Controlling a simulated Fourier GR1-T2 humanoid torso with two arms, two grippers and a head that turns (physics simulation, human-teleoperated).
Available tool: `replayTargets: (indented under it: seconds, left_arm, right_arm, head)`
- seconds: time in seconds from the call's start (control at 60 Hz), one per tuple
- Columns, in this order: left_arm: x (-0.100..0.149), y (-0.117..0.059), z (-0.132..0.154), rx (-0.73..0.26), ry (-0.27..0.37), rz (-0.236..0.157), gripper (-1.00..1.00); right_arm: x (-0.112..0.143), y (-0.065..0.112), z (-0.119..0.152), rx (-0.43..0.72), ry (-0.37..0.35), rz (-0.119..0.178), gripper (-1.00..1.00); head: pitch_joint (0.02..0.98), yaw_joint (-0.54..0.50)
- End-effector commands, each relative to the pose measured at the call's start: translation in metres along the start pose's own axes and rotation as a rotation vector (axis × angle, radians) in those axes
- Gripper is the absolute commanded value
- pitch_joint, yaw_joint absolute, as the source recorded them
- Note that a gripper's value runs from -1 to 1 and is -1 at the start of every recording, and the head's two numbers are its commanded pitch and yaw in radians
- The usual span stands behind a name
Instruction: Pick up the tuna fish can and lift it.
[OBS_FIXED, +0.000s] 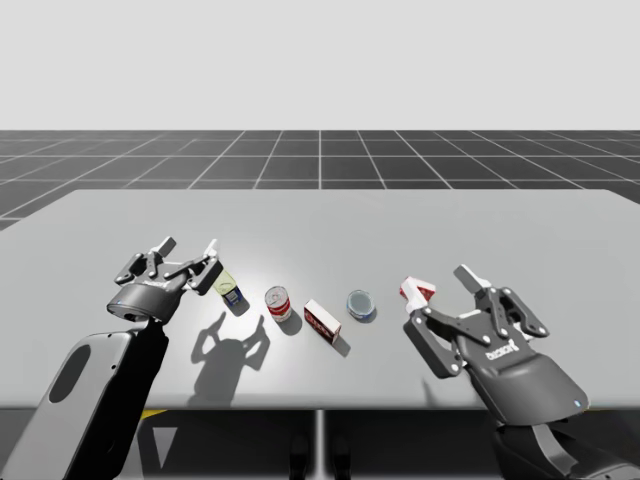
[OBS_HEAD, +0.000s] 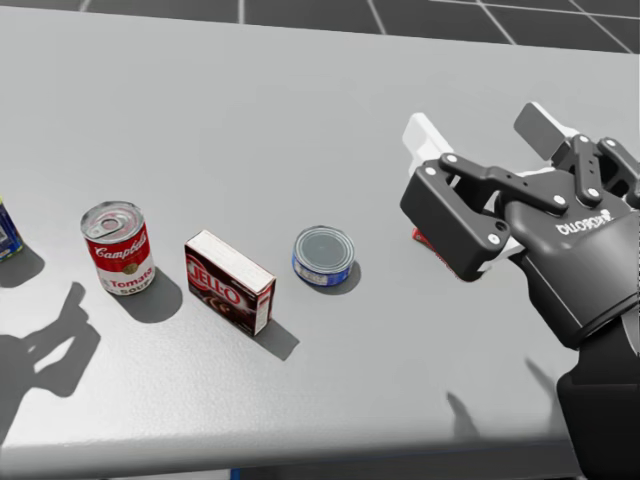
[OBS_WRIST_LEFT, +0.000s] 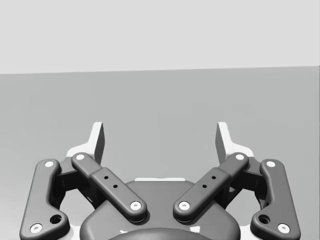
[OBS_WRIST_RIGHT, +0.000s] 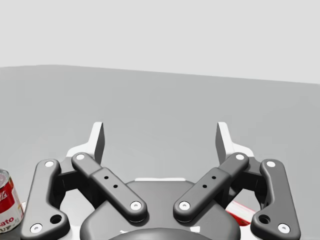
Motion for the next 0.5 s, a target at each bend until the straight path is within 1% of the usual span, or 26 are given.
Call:
replayTargets:
  seconds: [0.017, 0.067, 0.1, 0.15, 0.2, 0.267, 0.283, 0.367, 0.5]
  left_arm:
    - [0.0, -0.001, 0.0, -0.002, 0.001, 0.003, -1.0]
    - [0.0, -0.001, 0.0, -0.003, 0.001, 0.002, -1.0]
    - [0.0, -0.002, 0.0, -0.003, 0.002, 0.002, -1.0]
    - [0.0, -0.002, 0.0, -0.005, 0.002, 0.002, -1.0]
    - [0.0, -0.002, 0.0, -0.007, 0.003, 0.001, -1.0]
    - [0.0, -0.002, 0.0, -0.007, 0.003, 0.002, -1.0]
    - [0.0, -0.002, 0.0, -0.007, 0.002, 0.003, -1.0]
    - [0.0, -0.002, 0.0, -0.006, 0.002, 0.005, -1.0]
    - [0.001, -0.002, 0.0, -0.006, 0.002, 0.005, -1.0]
  right_arm:
    - [-0.024, 0.016, 0.023, 0.078, 0.06, 0.022, -1.0]
    - [-0.033, 0.018, 0.024, 0.092, 0.074, 0.03, -1.0]
    - [-0.04, 0.019, 0.024, 0.106, 0.093, 0.026, -1.0]
    - [-0.05, 0.021, 0.024, 0.117, 0.108, 0.046, -1.0]
    - [-0.06, 0.023, 0.022, 0.136, 0.137, 0.039, -1.0]
    - [-0.073, 0.026, 0.018, 0.138, 0.163, 0.057, -1.0]
    - [-0.08, 0.028, 0.014, 0.136, 0.176, 0.065, -1.0]
    - [-0.092, 0.029, 0.007, 0.126, 0.197, 0.067, -1.0]
    - [-0.107, 0.028, -0.006, 0.101, 0.235, 0.058, -1.0]
  head:
    - [0.842, -0.16]
    - [0.842, -0.17]
    - [0.842, -0.17]
    - [0.84, -0.17]
    - [0.84, -0.17]
    - [0.84, -0.17]
    - [0.84, -0.17]
    - [0.842, -0.17]
    - [0.844, -0.17]
